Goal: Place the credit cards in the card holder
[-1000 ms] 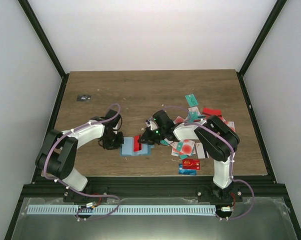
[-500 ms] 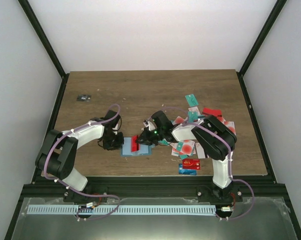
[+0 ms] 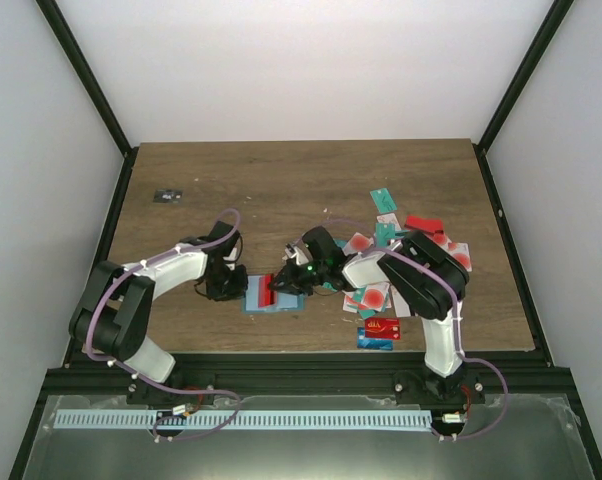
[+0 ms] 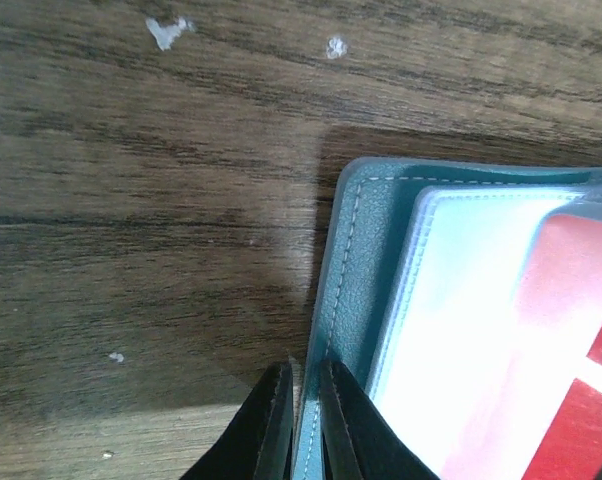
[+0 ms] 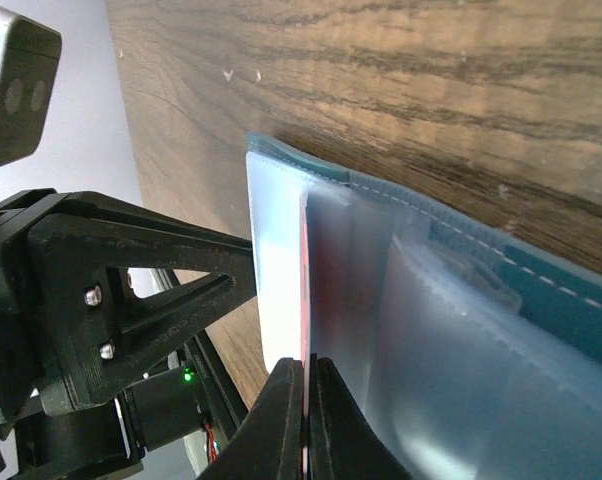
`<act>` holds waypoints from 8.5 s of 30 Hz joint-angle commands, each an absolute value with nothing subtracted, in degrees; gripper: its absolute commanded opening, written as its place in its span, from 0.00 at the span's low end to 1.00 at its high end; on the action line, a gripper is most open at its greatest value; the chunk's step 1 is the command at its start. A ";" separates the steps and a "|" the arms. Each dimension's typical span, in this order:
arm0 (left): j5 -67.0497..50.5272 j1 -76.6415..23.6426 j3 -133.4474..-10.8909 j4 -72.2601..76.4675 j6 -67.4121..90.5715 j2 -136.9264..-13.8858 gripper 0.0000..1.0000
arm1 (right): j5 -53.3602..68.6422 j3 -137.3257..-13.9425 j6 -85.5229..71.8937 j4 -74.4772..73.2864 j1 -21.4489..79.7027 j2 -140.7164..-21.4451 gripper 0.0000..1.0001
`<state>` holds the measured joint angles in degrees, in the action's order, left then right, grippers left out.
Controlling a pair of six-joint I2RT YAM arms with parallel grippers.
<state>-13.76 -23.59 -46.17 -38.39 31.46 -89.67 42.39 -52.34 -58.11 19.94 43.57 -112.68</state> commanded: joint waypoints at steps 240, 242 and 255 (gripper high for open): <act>-45.24 -64.17 -49.00 -4.46 36.38 -106.75 0.34 | 24.38 -8.61 -82.96 -7.99 41.92 -53.65 0.27; -45.31 -64.16 -48.79 -3.91 36.58 -106.63 0.34 | 24.58 -9.07 -82.88 -9.00 41.93 -53.22 0.26; -41.44 -63.23 -52.86 -9.27 35.83 -101.50 0.34 | 26.52 -11.51 -80.58 -15.42 41.92 -51.41 0.24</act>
<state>-43.53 -64.14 -49.39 -4.34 37.32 -104.95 30.00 -8.82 -81.58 -12.12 43.20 -51.92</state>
